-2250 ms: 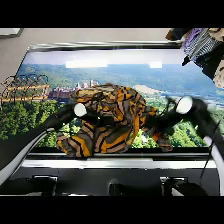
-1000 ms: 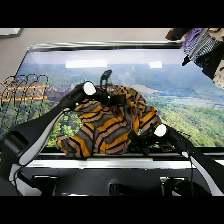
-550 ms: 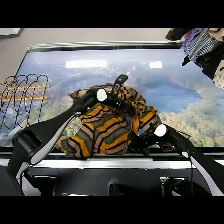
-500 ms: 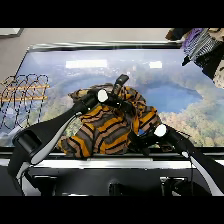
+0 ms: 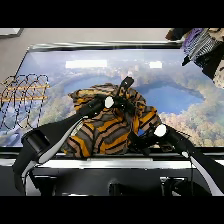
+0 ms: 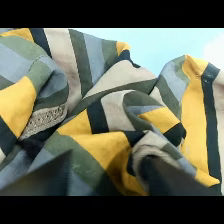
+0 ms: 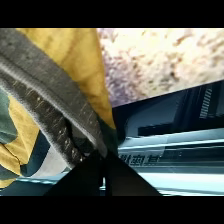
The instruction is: Fold the clothes and pants, and hang the long-sleeved shirts on hangers.
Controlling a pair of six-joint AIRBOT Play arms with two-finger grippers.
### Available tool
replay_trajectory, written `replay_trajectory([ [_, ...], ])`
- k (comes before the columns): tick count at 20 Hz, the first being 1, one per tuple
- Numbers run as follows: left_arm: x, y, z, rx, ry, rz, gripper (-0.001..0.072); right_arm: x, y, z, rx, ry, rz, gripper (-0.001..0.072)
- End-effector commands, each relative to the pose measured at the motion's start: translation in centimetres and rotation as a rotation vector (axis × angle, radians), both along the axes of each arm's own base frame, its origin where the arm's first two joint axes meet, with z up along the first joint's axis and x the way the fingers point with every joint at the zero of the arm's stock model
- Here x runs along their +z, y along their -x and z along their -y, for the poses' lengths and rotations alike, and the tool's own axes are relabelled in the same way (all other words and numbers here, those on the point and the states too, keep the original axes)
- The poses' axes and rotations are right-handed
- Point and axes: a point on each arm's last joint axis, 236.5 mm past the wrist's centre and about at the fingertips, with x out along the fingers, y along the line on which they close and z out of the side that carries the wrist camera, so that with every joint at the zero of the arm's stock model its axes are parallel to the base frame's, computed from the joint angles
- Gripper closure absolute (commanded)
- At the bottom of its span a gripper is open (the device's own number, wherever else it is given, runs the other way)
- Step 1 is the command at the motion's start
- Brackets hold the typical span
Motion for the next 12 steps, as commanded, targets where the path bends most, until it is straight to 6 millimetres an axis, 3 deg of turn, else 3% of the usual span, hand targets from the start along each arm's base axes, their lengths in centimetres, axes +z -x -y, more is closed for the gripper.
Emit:
replay_trajectory([
  [1, -0.7, 0.4, 0.6, -0.017, -0.008, 0.011, 0.0355, 0.0, 0.2, 0.0, 0.005, 0.0, -0.005, 0.0683],
  [3, -0.7, 0.8, 1.0, -0.043, -0.017, 0.025, 0.0394, 0.0, 0.3, 0.0, 0.008, 0.0, -0.009, 0.0683],
  [4, -0.7, 1.0, 1.1, -0.044, -0.015, 0.02, 0.0507, 0.1, 0.3, 0.0, 0.008, -0.001, -0.006, 0.0683],
  [5, -0.5, 1.1, 1.1, -0.044, -0.01, 0.013, 0.0686, 0.2, 0.2, 0.0, 0.007, -0.003, 0.0, 0.0683],
  [7, 0.6, 0.8, 1.1, -0.035, 0.008, 0.02, 0.069, 0.8, -0.3, 0.5, 0.022, 0.014, 0.043, 0.0683],
  [9, 3.1, -0.4, 0.6, -0.021, 0.033, 0.048, 0.0691, 2.3, -1.6, 2.2, 0.026, 0.051, 0.092, 0.0683],
  [11, 7.3, -2.7, -0.1, 0.003, 0.078, 0.102, 0.0692, 5.0, -5.1, 4.6, -0.012, 0.067, 0.167, 0.0683],
  [12, 9.8, -4.0, -0.6, 0.015, 0.104, 0.135, 0.0692, 7.1, -7.8, 5.9, -0.035, 0.071, 0.239, 0.0684],
])
